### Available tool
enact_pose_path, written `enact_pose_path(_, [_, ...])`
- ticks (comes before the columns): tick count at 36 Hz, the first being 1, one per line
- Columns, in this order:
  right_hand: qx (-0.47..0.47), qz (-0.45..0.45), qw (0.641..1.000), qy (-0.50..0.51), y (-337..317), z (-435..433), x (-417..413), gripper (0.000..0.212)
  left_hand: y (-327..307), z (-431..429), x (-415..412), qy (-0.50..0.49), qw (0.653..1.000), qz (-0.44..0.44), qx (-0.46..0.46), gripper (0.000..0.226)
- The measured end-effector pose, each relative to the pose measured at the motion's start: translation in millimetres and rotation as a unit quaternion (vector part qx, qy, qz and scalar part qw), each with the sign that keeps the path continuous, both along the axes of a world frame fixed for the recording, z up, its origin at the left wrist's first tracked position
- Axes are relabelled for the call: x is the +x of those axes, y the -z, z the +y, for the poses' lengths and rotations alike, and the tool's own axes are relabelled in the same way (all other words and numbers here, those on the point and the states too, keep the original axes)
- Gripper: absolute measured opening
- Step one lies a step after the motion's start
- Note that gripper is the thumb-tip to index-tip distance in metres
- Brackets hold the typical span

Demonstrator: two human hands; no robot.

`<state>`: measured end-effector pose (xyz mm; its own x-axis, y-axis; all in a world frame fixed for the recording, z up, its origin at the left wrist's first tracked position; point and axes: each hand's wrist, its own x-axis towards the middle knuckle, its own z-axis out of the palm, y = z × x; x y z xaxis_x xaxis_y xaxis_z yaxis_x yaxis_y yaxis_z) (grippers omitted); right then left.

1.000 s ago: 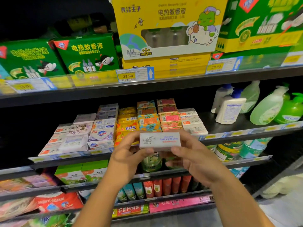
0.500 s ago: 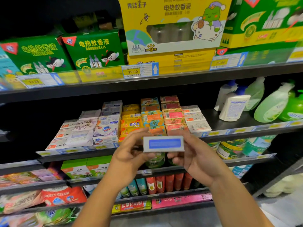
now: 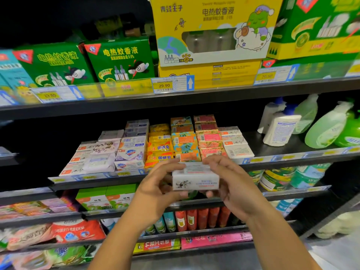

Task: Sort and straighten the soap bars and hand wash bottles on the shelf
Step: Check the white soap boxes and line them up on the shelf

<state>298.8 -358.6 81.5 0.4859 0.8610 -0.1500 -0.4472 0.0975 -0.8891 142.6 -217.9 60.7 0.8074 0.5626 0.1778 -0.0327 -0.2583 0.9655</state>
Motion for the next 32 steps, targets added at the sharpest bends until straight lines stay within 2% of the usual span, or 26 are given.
enact_pose_path(2, [0.04, 0.033, 0.997, -0.048, -0.8, -3.1, 1.3, 0.047, 1.4, 5.5, 1.2, -0.028, 0.999, 0.006, 0.027, 0.055])
enact_pose_path(4, [0.062, 0.012, 0.994, -0.09, 1.2, -5.1, 3.5, 0.062, 0.9, 8.5, 1.3, -0.035, 0.999, -0.023, -0.018, 0.05])
enact_pose_path(6, [0.038, -0.064, 0.994, -0.083, 3.6, -2.7, 4.0, 0.062, 0.0, 8.6, 2.8, -0.048, 0.997, -0.05, -0.045, 0.051])
enact_pose_path(9, [0.013, -0.177, 0.983, -0.041, 5.1, 3.9, 2.9, 0.048, -0.8, 4.2, 5.2, -0.041, 0.986, -0.085, -0.138, 0.052])
enact_pose_path(12, [0.013, -0.219, 0.976, -0.012, 8.1, 5.4, 2.5, 0.038, -6.3, -2.2, 8.5, -0.044, 0.982, -0.103, -0.153, 0.08])
enact_pose_path(14, [0.008, -0.232, 0.973, -0.006, 11.8, 6.1, 2.2, 0.039, -9.5, -5.0, 10.1, -0.068, 0.978, -0.124, -0.153, 0.082])
enact_pose_path(16, [0.004, -0.232, 0.973, -0.009, 15.0, 8.0, -0.6, 0.042, -12.2, -7.3, 11.6, -0.089, 0.976, -0.143, -0.139, 0.063])
enact_pose_path(17, [0.0, -0.233, 0.972, -0.012, 16.1, 9.1, -3.1, 0.045, -15.9, -9.9, 12.4, -0.092, 0.974, -0.15, -0.14, 0.062])
enact_pose_path(21, [-0.031, -0.261, 0.964, -0.041, 22.7, 16.6, -17.2, 0.058, -23.9, -21.5, 15.3, -0.099, 0.977, -0.143, -0.127, 0.077])
enact_pose_path(26, [-0.043, -0.201, 0.978, -0.032, 29.3, 21.9, -26.0, 0.063, -24.2, -30.4, 16.8, -0.072, 0.99, -0.093, -0.076, 0.071])
enact_pose_path(30, [-0.029, -0.244, 0.969, -0.009, 31.5, 10.0, -10.1, 0.061, -21.9, -21.9, 12.2, -0.079, 0.989, -0.095, -0.078, 0.072])
enact_pose_path(32, [-0.01, -0.237, 0.971, 0.012, 28.4, 2.9, -2.2, 0.061, -18.7, -16.2, 9.3, -0.082, 0.99, -0.086, -0.073, 0.071])
